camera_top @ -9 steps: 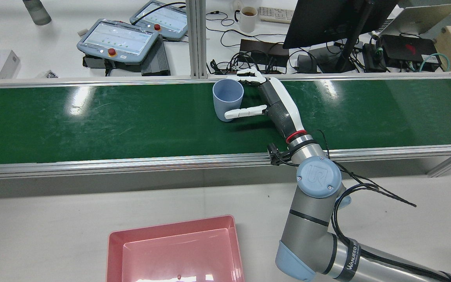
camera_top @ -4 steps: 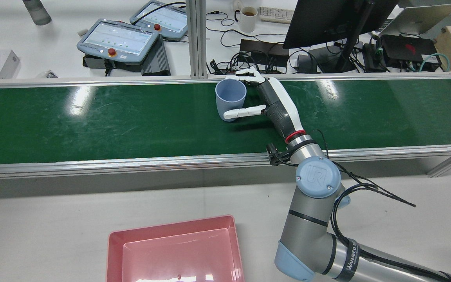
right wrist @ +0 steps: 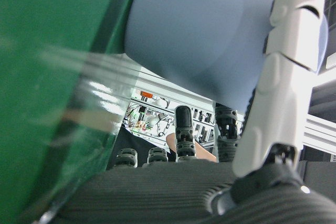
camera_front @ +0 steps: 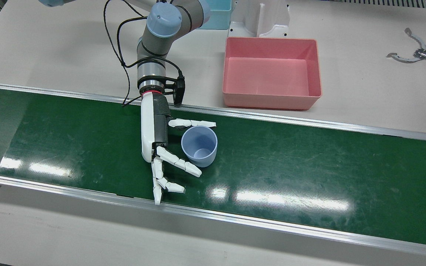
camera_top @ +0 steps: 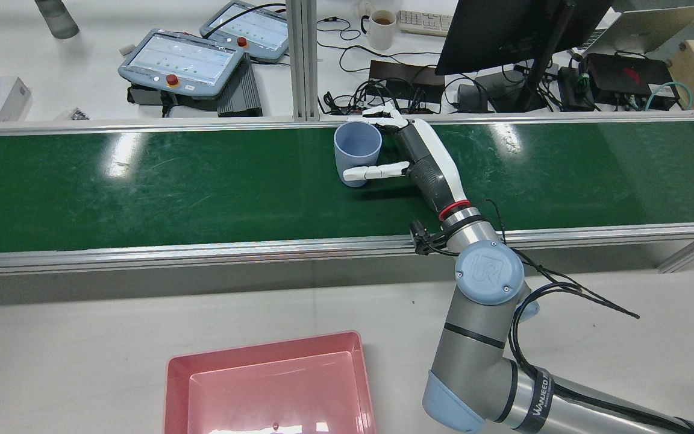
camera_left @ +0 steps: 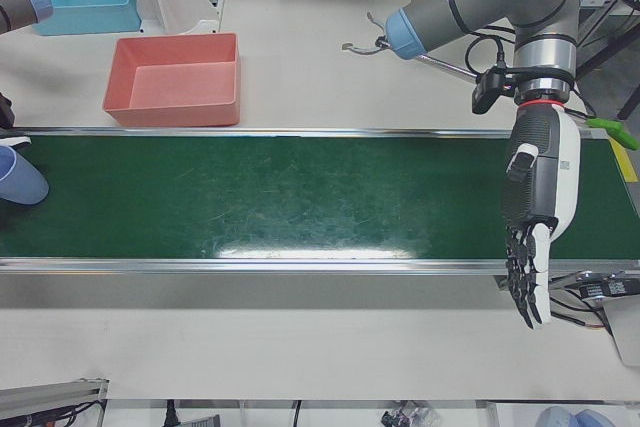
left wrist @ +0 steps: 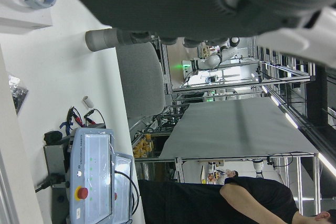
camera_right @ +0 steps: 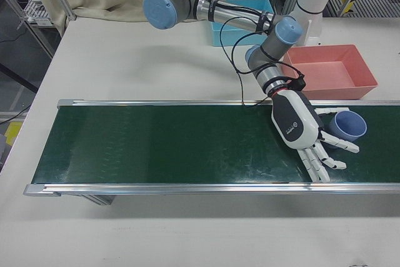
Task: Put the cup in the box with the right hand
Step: 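Close the right hand fingers around the blue cup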
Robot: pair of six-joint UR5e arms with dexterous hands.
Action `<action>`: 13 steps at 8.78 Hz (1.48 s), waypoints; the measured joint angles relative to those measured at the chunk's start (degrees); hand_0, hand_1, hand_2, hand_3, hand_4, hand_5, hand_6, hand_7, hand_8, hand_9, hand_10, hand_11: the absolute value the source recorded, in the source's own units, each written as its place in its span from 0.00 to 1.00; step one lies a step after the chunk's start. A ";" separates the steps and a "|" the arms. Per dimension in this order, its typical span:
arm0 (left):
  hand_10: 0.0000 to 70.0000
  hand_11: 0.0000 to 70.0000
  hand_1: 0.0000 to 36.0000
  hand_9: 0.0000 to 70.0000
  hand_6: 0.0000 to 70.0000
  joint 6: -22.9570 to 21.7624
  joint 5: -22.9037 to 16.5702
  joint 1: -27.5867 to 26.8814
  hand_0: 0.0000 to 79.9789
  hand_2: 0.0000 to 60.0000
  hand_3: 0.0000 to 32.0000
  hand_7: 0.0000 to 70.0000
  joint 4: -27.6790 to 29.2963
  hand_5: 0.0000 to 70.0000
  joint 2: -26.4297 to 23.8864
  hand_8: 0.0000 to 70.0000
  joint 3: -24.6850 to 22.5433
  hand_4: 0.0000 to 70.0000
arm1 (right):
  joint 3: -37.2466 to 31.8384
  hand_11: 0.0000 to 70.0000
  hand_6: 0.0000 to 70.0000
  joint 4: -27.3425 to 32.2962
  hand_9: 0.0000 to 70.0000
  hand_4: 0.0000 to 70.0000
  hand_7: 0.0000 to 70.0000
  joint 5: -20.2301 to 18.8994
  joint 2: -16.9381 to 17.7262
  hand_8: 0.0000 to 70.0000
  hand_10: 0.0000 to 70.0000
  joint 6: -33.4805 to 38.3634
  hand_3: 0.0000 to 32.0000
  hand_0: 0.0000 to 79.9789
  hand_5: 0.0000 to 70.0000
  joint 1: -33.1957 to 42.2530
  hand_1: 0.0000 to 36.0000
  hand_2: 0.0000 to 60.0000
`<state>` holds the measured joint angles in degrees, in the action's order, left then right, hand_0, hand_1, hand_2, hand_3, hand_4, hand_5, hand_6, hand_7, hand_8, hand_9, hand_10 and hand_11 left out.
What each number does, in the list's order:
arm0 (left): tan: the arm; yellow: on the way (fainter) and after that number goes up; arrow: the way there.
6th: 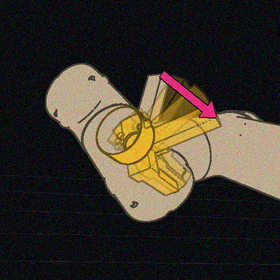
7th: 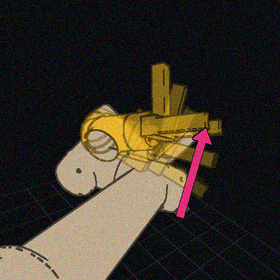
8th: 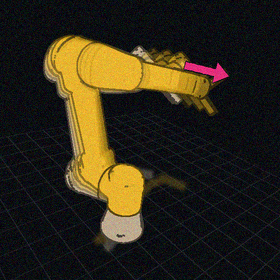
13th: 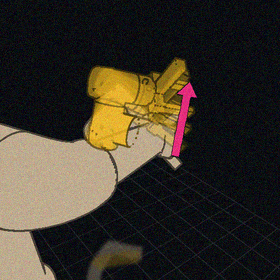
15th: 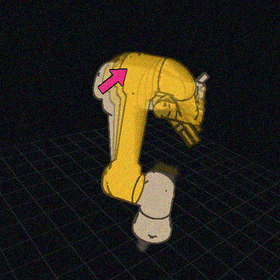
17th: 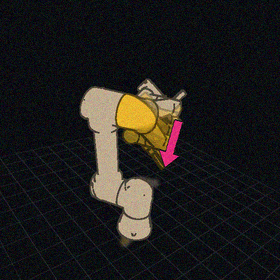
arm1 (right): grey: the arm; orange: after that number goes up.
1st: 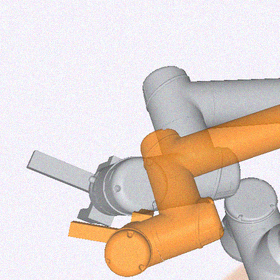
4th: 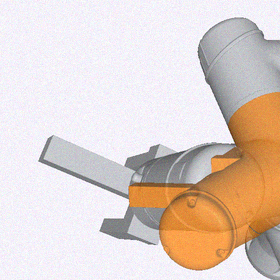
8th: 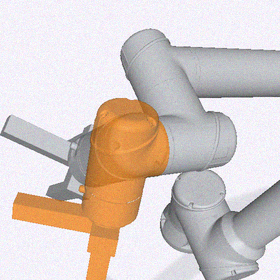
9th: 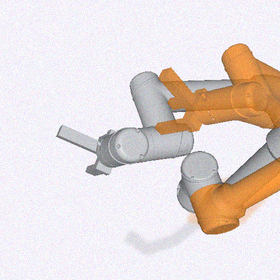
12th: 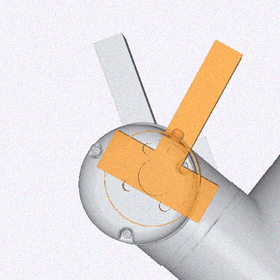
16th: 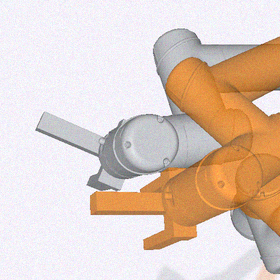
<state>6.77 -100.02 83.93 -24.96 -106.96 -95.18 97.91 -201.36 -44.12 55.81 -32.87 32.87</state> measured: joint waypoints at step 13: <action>0.00 0.00 0.00 0.00 0.00 0.00 0.00 0.00 0.00 0.00 0.00 0.00 0.00 0.00 0.00 0.00 0.00 0.00 | 0.17 0.29 0.27 0.42 0.51 0.55 1.00 -0.19 -0.18 0.25 0.17 0.00 0.00 0.78 0.14 -0.30 0.78 0.47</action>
<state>6.77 -100.02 83.93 -24.96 -106.96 -95.19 98.08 -200.94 -44.31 55.63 -32.87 32.57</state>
